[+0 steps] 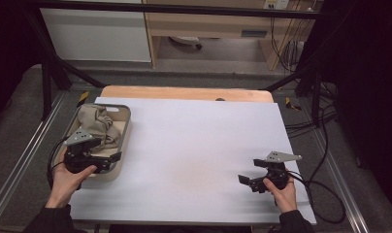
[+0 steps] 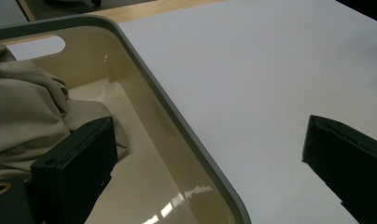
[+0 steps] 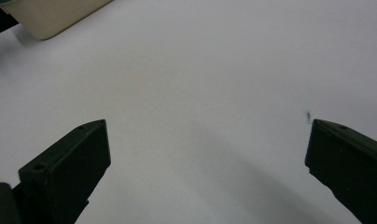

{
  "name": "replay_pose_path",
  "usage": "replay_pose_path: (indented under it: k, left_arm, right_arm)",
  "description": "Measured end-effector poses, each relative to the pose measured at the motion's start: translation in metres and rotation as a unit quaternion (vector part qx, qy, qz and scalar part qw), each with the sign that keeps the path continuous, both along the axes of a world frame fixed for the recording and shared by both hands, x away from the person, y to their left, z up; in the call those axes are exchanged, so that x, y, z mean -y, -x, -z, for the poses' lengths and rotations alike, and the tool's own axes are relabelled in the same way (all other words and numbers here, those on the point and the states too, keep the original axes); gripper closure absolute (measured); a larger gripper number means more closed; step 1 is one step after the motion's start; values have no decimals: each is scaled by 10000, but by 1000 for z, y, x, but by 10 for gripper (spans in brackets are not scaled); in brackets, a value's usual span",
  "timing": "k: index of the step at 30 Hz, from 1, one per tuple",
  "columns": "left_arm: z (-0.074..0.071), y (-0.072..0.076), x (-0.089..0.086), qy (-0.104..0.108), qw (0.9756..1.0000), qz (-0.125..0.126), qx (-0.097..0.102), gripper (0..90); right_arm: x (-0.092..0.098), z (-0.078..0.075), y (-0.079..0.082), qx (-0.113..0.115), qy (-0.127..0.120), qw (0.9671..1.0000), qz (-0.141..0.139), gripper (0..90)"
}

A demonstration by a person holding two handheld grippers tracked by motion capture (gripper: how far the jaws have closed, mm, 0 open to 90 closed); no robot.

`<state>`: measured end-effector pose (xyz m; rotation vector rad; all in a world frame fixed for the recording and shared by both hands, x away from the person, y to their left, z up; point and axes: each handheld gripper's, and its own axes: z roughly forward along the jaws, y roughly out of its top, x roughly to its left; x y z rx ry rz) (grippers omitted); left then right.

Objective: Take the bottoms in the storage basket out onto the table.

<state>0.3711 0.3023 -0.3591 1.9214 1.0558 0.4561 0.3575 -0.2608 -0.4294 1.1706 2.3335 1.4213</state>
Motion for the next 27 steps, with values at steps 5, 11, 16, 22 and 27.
replay_pose_path:
  k: [5, 11, 16, 22, 27]
  left_arm:
    - [-2, -6, -6, -21, 9999, -112, -10, 30]
    - [-6, -13, -15, -101, 9995, -296, -52, 31]
    - [-10, -20, -24, -163, 9987, -478, -35, 35]
    - [-17, -32, -35, -265, 9971, -706, -26, 39]
    - [-17, -42, -43, -352, 9953, -903, -11, 39]
  right_arm:
    - [0, 0, 0, 9, 6, 10000, 3, 5]
    - [1, -1, 0, 19, 0, 10000, 11, 5]
    - [1, -1, 0, 10, 4, 10000, 8, 5]
    - [1, -1, 0, 30, 2, 10000, 3, 5]
    - [1, -1, 0, 31, 7, 10000, 8, 5]
